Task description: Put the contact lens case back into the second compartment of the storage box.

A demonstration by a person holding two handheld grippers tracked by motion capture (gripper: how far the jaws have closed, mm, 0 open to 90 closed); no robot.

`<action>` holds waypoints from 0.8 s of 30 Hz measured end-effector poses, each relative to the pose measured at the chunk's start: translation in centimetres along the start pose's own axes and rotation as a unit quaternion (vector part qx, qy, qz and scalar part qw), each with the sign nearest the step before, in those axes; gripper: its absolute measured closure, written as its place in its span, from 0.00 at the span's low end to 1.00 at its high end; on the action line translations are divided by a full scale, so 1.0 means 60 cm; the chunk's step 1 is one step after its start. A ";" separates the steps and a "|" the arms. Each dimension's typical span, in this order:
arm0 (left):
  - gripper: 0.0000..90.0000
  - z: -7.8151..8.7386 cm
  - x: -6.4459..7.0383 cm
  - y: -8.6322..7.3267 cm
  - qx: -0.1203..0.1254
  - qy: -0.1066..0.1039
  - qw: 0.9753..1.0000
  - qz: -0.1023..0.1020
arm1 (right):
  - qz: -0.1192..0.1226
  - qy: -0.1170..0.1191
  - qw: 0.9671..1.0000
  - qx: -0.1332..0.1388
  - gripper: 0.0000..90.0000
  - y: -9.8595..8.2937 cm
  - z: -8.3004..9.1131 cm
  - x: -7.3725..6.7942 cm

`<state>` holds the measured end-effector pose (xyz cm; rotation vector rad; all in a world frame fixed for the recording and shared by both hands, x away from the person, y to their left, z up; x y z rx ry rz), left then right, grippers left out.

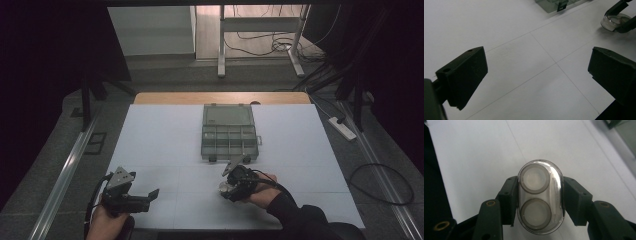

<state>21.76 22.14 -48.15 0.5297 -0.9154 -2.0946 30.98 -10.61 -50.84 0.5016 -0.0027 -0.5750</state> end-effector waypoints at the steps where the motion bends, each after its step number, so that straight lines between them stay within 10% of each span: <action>1: 0.03 0.000 0.000 0.000 0.000 0.000 1.000 0.000 | -0.002 0.001 1.000 0.003 0.54 0.001 0.002 0.001; 24: 0.03 0.000 -0.001 0.000 0.000 0.000 1.000 0.001 | -0.054 -0.003 0.997 0.046 0.54 0.030 0.029 0.034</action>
Point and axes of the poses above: each handheld gripper's, and its own axes: z roughly backward along the jaws, y roughly out of its top, x roughly to its right, the point moved 2 cm from there along -z, roughly forward along the jaws, and after that the axes turned 11 degrees about -z, right-handed, at the moved point
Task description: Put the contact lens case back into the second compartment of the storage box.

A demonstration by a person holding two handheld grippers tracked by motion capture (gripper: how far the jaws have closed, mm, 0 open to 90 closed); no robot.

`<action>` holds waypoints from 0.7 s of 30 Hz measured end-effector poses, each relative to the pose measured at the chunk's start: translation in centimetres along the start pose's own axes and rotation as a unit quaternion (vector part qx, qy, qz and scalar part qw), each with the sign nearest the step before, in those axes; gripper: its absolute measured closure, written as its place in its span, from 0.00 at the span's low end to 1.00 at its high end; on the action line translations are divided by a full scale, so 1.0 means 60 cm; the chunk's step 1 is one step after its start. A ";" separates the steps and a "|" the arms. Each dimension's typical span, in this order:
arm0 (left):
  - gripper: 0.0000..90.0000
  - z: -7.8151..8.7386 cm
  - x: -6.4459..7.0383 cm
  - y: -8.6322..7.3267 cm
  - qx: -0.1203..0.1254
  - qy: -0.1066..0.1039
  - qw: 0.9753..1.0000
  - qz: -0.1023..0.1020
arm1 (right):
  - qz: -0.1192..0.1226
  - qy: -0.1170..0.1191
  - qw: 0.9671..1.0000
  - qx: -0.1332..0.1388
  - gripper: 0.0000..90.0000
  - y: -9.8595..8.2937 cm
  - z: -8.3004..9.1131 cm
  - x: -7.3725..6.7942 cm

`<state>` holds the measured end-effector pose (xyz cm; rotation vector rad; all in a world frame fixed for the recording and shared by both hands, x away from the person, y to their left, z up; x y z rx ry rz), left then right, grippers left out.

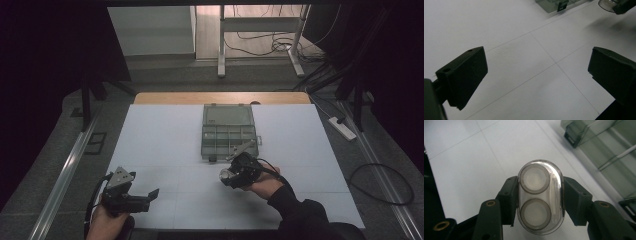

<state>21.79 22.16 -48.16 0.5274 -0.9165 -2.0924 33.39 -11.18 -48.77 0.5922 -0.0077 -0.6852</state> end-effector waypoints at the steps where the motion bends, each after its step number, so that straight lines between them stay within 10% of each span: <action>1: 0.03 0.000 0.000 0.000 0.000 0.000 1.000 0.000 | -0.003 0.000 1.000 0.002 0.54 0.001 0.000 0.001; 21: 0.03 0.000 -0.001 0.000 0.000 -0.001 1.000 0.002 | -0.046 -0.028 0.998 0.045 0.54 0.048 -0.009 0.050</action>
Point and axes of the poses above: each handheld gripper's, and its own axes: z roughly backward along the jaws, y roughly out of its top, x roughly to its right, the point moved 2 cm from there along -z, roughly forward along the jaws, and after that the axes turned 11 degrees about -z, right-handed, at the moved point
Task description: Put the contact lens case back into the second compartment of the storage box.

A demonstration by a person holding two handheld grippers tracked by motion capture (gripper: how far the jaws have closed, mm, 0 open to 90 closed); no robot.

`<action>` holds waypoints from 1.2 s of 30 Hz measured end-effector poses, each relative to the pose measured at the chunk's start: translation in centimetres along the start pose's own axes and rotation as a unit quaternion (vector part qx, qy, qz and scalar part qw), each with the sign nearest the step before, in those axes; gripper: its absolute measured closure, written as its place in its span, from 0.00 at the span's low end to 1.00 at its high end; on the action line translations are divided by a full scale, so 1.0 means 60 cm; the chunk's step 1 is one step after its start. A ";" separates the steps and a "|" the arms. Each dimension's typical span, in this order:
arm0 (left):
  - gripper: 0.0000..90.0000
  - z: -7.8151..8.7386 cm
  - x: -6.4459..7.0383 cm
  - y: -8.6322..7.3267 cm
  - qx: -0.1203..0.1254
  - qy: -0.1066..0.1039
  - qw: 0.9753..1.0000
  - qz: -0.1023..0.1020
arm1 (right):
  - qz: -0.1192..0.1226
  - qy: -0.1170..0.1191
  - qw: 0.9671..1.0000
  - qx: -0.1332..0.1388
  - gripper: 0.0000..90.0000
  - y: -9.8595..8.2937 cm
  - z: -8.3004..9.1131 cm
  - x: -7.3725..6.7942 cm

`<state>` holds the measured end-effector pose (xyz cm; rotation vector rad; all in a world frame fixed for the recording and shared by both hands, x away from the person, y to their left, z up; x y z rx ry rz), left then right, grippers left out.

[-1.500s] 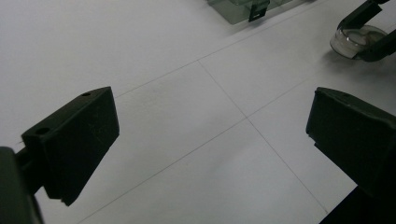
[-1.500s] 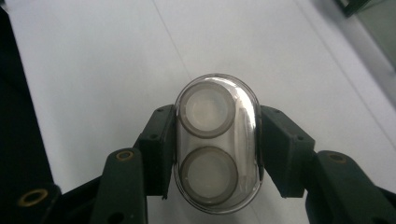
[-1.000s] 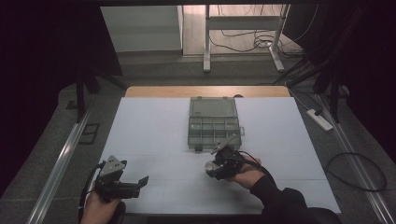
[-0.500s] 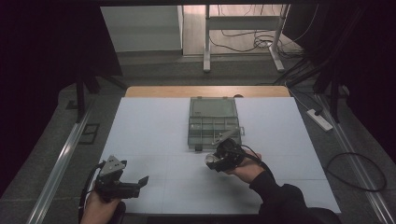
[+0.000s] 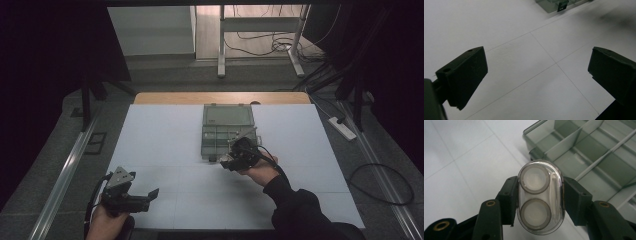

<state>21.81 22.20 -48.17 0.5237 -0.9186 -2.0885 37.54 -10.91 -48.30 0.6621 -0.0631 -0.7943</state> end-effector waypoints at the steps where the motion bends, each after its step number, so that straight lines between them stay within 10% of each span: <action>1: 0.03 0.000 0.000 0.000 0.000 0.000 1.000 0.000 | -0.003 -0.002 1.000 0.000 0.54 0.003 -0.001 0.002; 36: 0.03 0.000 -0.001 -0.001 0.001 -0.003 1.000 0.002 | -0.066 -0.064 0.995 0.043 0.55 0.087 -0.059 0.056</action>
Point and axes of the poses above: each handheld gripper's, and its own axes: z roughly backward along the jaws, y roughly out of its top, x roughly to its right, the point moved 2 cm from there along -z, roughly forward along the jaws, and after that the axes turned 11 degrees about -z, right-handed, at the moved point
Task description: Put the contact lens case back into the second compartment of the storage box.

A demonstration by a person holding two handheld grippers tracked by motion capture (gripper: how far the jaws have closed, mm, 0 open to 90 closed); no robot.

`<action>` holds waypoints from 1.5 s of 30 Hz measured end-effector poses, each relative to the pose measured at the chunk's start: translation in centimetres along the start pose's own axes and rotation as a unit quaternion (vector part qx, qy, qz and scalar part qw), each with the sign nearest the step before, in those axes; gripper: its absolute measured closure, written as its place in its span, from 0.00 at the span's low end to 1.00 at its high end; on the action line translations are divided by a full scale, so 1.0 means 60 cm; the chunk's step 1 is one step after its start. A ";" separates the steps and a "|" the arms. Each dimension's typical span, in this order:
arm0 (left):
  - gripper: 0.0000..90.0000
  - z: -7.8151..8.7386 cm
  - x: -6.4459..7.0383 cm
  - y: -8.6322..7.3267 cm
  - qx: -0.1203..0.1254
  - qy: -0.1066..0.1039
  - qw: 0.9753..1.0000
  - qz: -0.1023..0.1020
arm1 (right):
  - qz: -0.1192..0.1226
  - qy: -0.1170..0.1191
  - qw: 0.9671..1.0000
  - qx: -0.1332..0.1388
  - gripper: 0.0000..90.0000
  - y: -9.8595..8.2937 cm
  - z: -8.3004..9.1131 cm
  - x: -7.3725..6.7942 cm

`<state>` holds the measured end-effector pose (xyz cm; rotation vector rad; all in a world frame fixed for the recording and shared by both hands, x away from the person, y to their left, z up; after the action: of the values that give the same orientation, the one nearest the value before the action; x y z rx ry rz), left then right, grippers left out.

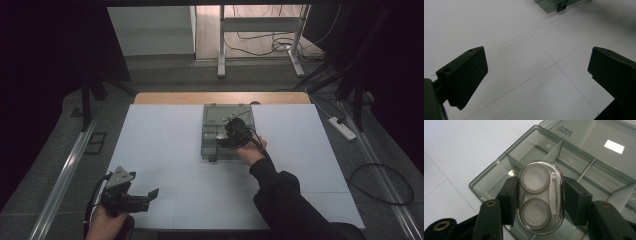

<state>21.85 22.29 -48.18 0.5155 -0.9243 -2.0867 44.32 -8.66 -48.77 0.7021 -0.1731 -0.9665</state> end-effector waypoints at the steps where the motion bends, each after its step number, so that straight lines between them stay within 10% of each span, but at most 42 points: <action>1: 0.03 0.000 0.000 0.000 0.000 0.000 1.000 0.000 | 0.000 0.000 1.000 0.000 0.55 0.000 0.000 0.000; 45: 0.03 0.000 0.000 0.000 -0.002 -0.001 1.000 -0.001 | -0.046 -0.032 0.998 0.005 0.48 0.046 -0.064 0.020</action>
<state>21.85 22.26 -48.20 0.5125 -0.9201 -2.0911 48.59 -6.78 -50.18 0.6939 -0.2035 -1.0764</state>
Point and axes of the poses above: each handheld gripper's, and its own axes: z roughly backward along the jaws, y roughly out of its top, x roughly to its right, the point moved 2 cm from there along -z, roughly forward along the jaws, and after that the axes turned 11 degrees about -z, right-handed, at the moved point
